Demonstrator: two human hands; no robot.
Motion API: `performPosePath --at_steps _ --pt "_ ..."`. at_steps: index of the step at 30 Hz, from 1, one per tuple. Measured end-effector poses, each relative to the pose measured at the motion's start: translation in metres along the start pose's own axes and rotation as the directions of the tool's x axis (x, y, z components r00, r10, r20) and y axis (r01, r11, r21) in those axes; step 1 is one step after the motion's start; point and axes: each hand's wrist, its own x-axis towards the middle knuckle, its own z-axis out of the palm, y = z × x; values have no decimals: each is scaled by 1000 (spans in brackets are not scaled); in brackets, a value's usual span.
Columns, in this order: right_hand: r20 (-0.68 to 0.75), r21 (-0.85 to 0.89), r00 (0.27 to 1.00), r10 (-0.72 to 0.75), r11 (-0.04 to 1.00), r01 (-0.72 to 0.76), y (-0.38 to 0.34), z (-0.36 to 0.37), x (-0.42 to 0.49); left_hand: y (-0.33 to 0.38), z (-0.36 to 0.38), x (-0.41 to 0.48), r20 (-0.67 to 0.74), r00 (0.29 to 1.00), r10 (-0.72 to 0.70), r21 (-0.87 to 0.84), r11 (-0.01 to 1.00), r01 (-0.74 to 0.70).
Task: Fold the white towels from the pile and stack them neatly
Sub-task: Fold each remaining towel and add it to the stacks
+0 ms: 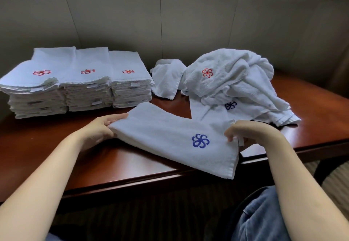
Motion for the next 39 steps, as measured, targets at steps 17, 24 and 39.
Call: performPosePath --at_steps 17,24,39 --pt "-55 82 998 4 997 1 21 -13 3 7 29 19 -256 901 -351 -187 932 310" --pt "-126 -145 991 32 988 -50 20 -7 1 6 36 28 -379 884 -274 -260 948 182" --pt "-57 -533 901 -430 776 337 -40 55 41 -6 84 27 -464 877 -126 -247 969 9"
